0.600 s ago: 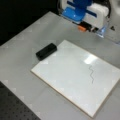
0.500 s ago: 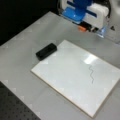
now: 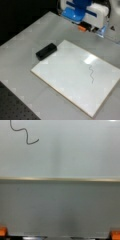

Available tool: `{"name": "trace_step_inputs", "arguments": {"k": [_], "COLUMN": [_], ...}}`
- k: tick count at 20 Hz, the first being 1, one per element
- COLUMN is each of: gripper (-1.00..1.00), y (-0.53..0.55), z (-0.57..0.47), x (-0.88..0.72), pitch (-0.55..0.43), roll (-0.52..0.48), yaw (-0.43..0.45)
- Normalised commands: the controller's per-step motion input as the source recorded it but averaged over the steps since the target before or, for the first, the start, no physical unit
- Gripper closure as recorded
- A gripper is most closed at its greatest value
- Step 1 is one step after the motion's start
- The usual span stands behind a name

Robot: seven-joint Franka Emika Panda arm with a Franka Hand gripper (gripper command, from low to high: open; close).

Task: Erasing curve lines

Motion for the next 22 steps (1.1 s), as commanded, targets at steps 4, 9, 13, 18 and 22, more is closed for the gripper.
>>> {"name": "trace_step_inputs", "arguments": {"k": [4, 9, 13, 18, 22], "gripper": [-1.00, -1.00, -1.00, -1.00, -1.00], "y": [-0.28, -0.27, -0.39, -0.42, -0.34], "z": [0.12, 0.08, -0.02, 0.01, 0.10], "x": [0.19, 0.26, 0.30, 0.31, 0.26], "pitch": [0.156, 0.135, 0.161, 0.136, 0.127], "roll": [0.010, 0.035, 0.078, 0.069, 0.032], "yaw": [0.061, 0.016, -0.031, -0.025, 0.024]}}
